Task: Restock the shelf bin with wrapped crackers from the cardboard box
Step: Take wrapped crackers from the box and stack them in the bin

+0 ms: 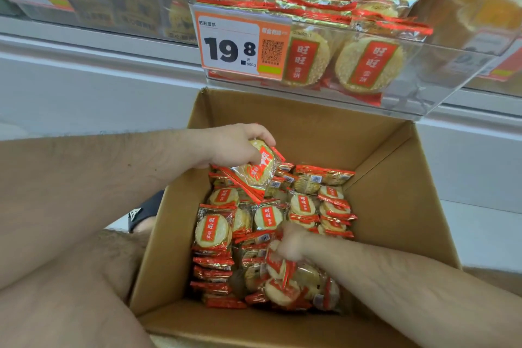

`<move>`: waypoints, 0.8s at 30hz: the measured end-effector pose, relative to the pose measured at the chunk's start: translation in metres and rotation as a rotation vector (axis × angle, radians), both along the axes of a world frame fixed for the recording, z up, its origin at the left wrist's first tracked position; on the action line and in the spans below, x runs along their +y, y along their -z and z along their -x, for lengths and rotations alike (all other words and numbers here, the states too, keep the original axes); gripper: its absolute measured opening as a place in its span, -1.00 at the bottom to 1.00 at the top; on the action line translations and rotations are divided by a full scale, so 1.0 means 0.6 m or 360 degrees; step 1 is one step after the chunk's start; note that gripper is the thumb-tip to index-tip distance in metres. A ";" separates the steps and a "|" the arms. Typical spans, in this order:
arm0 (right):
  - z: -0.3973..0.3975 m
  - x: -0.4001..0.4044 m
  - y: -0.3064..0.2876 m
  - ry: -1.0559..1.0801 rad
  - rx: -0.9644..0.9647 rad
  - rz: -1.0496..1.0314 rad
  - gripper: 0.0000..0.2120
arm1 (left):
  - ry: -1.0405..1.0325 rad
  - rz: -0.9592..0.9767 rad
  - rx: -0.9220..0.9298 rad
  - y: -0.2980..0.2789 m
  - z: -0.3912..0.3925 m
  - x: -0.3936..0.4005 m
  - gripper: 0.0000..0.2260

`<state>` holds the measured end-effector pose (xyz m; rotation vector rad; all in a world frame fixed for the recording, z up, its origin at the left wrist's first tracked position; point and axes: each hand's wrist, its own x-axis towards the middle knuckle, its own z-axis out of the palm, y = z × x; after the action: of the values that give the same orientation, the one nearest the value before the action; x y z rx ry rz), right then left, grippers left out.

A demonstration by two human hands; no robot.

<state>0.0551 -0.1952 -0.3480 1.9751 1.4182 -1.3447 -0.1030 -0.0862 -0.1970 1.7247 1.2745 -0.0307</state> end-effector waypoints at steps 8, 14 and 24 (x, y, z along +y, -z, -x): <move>-0.113 0.034 -0.222 0.1185 0.0779 -0.0422 -0.94 | -0.0113 -0.0050 -0.0306 -0.021 -0.003 -0.003 -0.76; -0.129 0.018 -0.312 0.1110 0.1177 -0.0608 -0.87 | -0.0178 0.0043 -0.0651 -0.054 -0.027 -0.028 -0.65; -0.105 0.029 -0.378 0.1015 0.0998 -0.1153 -0.70 | -0.0072 -0.0212 -0.0999 -0.110 -0.067 -0.047 -0.46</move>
<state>0.1182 -0.1778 -0.1212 2.7936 1.8103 -2.0738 -0.0628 -0.1145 -0.1312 1.6291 0.8551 0.5889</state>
